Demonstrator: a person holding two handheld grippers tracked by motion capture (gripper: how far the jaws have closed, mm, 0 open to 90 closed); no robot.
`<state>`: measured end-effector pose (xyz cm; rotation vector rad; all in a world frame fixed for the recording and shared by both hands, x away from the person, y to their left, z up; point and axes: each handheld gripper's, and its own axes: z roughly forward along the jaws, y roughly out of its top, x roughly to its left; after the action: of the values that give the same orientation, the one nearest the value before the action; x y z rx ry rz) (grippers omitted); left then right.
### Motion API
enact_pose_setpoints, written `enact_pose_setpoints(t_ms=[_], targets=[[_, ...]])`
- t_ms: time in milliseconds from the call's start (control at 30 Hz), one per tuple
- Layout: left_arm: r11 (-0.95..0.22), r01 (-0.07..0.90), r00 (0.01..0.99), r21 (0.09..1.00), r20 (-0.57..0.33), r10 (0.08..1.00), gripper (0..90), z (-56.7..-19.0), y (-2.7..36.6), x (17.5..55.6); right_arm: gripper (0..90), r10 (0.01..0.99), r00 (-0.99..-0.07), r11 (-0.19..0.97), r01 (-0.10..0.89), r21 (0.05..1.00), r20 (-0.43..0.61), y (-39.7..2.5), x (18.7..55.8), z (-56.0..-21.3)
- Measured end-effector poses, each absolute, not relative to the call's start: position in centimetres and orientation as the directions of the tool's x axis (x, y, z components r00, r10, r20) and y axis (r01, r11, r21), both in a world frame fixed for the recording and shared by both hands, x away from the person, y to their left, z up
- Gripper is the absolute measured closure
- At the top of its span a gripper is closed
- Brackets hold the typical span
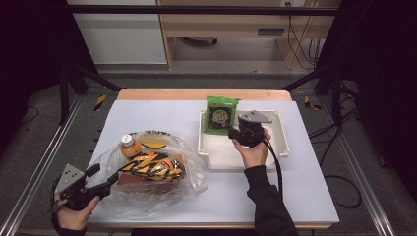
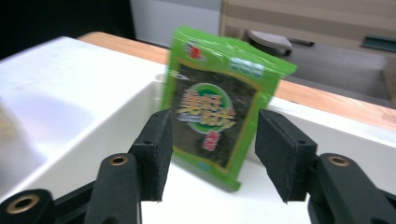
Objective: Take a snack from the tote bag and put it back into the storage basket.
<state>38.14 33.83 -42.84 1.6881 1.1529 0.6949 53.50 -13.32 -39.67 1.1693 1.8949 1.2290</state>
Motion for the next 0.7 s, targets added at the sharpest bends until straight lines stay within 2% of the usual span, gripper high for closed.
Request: enact_pose_setpoints(t_ms=[167, 367, 700], targets=[[-0.111, 0.367, 0.404, 0.924, -0.051, 0.913, 24.5, -42.4, 33.6, 37.9, 43.9, 0.856, -0.516, 0.163, 0.307, 0.938, 0.020, -13.2, 50.1, -38.1], [-0.118, 0.356, 0.415, 0.927, -0.044, 0.909, 24.7, -42.0, 33.4, 37.6, 41.8, 0.805, -0.593, 0.178, 0.257, 0.950, 0.009, -12.2, 47.0, -37.0], [-0.114, 0.365, 0.412, 0.924, -0.050, 0.910, 24.7, -42.2, 33.4, 37.7, 35.0, 0.725, -0.689, 0.166, 0.194, 0.967, 0.014, -10.1, 43.0, -36.1]])
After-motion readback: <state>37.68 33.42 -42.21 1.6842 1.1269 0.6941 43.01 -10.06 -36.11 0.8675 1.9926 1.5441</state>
